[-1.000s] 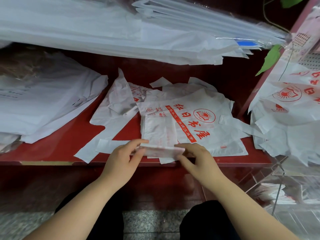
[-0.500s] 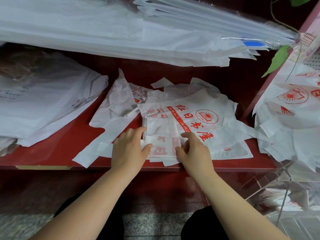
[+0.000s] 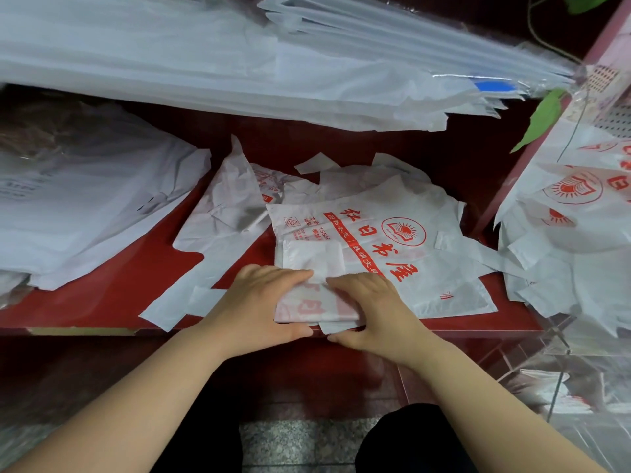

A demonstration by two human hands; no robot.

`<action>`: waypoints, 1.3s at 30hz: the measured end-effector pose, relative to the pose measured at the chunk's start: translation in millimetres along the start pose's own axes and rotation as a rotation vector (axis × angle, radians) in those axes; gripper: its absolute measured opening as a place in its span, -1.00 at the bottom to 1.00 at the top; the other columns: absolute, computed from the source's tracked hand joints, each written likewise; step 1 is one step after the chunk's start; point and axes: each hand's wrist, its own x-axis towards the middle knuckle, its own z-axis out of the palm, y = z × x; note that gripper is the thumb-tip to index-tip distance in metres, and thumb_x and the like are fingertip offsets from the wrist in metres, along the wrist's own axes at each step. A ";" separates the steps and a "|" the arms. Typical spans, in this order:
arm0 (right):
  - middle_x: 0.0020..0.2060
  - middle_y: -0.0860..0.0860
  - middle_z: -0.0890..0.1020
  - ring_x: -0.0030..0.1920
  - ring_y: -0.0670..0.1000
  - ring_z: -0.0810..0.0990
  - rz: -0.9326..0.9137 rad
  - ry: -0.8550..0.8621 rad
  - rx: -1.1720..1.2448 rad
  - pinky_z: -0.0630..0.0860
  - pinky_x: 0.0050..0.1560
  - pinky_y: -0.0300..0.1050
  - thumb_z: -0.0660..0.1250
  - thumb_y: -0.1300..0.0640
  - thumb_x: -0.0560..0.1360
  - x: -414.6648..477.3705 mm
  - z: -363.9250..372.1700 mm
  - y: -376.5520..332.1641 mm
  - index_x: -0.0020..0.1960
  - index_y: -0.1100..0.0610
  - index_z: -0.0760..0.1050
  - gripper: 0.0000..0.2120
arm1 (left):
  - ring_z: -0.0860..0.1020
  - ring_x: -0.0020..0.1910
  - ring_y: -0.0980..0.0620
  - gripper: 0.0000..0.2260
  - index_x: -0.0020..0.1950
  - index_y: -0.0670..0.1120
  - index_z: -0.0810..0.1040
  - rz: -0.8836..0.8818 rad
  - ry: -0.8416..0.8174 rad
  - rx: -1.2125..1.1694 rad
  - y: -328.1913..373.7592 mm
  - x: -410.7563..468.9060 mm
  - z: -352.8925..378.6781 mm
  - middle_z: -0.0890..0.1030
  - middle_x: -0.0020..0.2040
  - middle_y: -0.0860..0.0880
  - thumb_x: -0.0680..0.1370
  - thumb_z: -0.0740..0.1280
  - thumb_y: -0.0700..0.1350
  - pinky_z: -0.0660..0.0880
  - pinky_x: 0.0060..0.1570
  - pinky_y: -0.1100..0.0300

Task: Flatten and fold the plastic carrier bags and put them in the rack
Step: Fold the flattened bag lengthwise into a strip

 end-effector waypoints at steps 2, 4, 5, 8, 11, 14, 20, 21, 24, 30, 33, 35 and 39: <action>-0.04 0.07 0.63 0.02 -0.08 0.40 0.015 0.048 0.037 0.23 0.11 -0.29 0.27 -0.17 0.23 -3.5 -0.6 -0.6 0.14 0.18 0.54 -0.40 | 0.13 0.04 0.29 -0.19 0.33 0.23 0.27 -0.010 0.036 -0.066 -0.1 -5.3 -0.3 0.24 0.03 0.45 0.09 0.02 0.42 0.03 0.07 0.58; -0.05 -0.01 0.63 0.01 -0.12 0.40 0.028 0.105 0.104 0.20 0.06 -0.40 0.30 -0.15 0.25 -6.5 -4.2 -4.2 0.14 0.15 0.55 -0.44 | 0.17 0.06 0.25 -0.36 0.19 0.36 0.23 -0.047 0.060 -0.157 -0.2 -10.1 0.6 0.28 -0.04 0.51 0.11 0.09 0.41 0.10 0.08 0.60; -0.04 -0.10 0.61 0.03 -0.15 0.40 0.067 0.102 0.170 0.20 0.09 -0.40 0.33 -0.13 0.25 -8.3 -5.8 -5.7 0.15 0.13 0.55 -0.46 | 0.21 0.08 0.23 -0.43 0.13 0.39 0.23 -0.077 0.083 -0.230 0.0 -12.5 0.1 0.35 -0.06 0.50 0.14 0.17 0.39 0.13 0.08 0.59; -0.07 -0.24 0.53 0.04 -0.19 0.45 0.202 0.064 0.347 0.33 0.16 -0.26 0.37 -0.03 0.32 -11.5 -9.1 -10.1 0.14 0.06 0.54 -0.58 | 0.36 0.13 0.19 -0.58 0.10 0.25 0.40 -0.172 0.135 -0.441 2.0 -16.4 -2.2 0.51 -0.11 0.34 0.33 0.49 0.07 0.23 0.04 0.50; -0.12 -0.14 0.58 -0.05 -0.11 0.55 0.307 0.075 0.469 0.42 0.01 -0.36 0.37 0.14 0.46 -6.9 -13.7 -11.8 0.06 0.07 0.54 -0.82 | 0.44 0.05 0.19 -0.70 0.09 0.19 0.42 -0.266 0.181 -0.556 3.5 -12.2 -3.6 0.51 -0.04 0.21 0.45 0.40 -0.09 0.31 -0.06 0.45; -0.26 -0.06 0.56 -0.24 -0.12 0.50 0.433 0.141 0.510 0.37 -0.25 -0.43 0.28 0.22 0.50 6.6 -15.5 -13.6 0.03 0.13 0.53 -0.88 | 0.52 -0.07 0.13 -0.71 0.20 0.05 0.47 -0.371 0.276 -0.553 3.2 -5.2 -2.4 0.60 -0.15 0.07 0.49 0.35 -0.08 0.42 -0.04 0.34; -0.36 -0.11 0.44 -0.17 0.01 0.49 0.607 0.189 0.252 0.31 -0.21 -0.21 0.26 0.07 0.52 31.2 -8.5 -12.6 0.27 0.12 0.39 -0.66 | 0.48 -0.06 0.02 -0.62 0.32 -0.03 0.38 -0.501 0.329 -0.376 1.4 7.7 5.4 0.51 -0.29 0.12 0.52 0.31 -0.04 0.27 0.29 0.02; -0.29 -0.07 0.51 -0.09 0.05 0.52 0.614 0.181 0.193 0.32 -0.18 -0.20 0.26 0.04 0.52 32.5 -7.6 -13.8 0.29 0.11 0.35 -0.63 | 0.46 -0.07 0.04 -0.59 0.34 -0.04 0.35 -0.502 0.336 -0.306 2.1 8.4 6.0 0.49 -0.26 0.11 0.52 0.31 -0.03 0.26 0.27 0.07; 0.04 0.05 0.57 0.04 0.09 0.54 0.621 0.173 0.085 0.36 -0.13 -0.17 0.25 0.00 0.51 34.9 -3.3 -14.9 0.31 0.10 0.28 -0.58 | 0.39 0.19 0.00 -0.52 0.41 -0.02 0.26 -0.464 0.307 -0.080 4.8 8.3 9.0 0.49 0.12 0.01 0.53 0.26 0.05 0.17 0.24 0.14; 0.30 -0.04 0.44 0.25 0.09 0.33 0.513 0.082 -0.046 0.26 0.17 -0.10 0.26 -0.01 0.49 35.2 -0.2 -13.0 0.40 0.07 0.23 -0.48 | 0.18 0.41 0.03 -0.42 0.46 0.05 0.15 -0.398 0.120 -0.036 5.1 15.0 5.9 0.34 0.38 0.03 0.50 0.21 0.21 -0.12 0.40 0.09; 0.30 -0.06 0.44 0.27 0.08 0.26 0.483 0.037 -0.016 0.18 0.19 -0.10 0.26 0.04 0.49 37.0 -1.8 -15.3 0.41 0.02 0.21 -0.48 | 0.18 0.41 0.06 -0.40 0.45 0.07 0.15 -0.383 0.099 -0.063 2.3 17.6 3.2 0.37 0.36 0.05 0.48 0.28 0.17 -0.22 0.40 0.09; 0.29 -0.07 0.45 0.28 0.07 0.24 0.474 0.024 0.015 0.14 0.20 -0.10 0.26 0.07 0.49 38.4 -2.8 -16.0 0.42 0.00 0.20 -0.47 | 0.19 0.41 0.05 -0.39 0.44 0.07 0.16 -0.374 0.099 -0.087 4.2 18.5 -0.5 0.36 0.37 0.06 0.47 0.32 0.13 -0.24 0.41 0.07; 0.25 -0.05 0.48 0.25 0.06 0.27 0.473 0.025 0.079 0.15 0.19 -0.11 0.28 0.12 0.46 39.5 -4.1 -16.8 0.40 -0.01 0.23 -0.47 | 0.11 0.40 0.05 -0.43 0.44 0.08 0.17 -0.374 0.114 -0.232 10.5 20.2 -7.9 0.32 0.39 0.08 0.50 0.34 -0.03 -0.17 0.40 0.14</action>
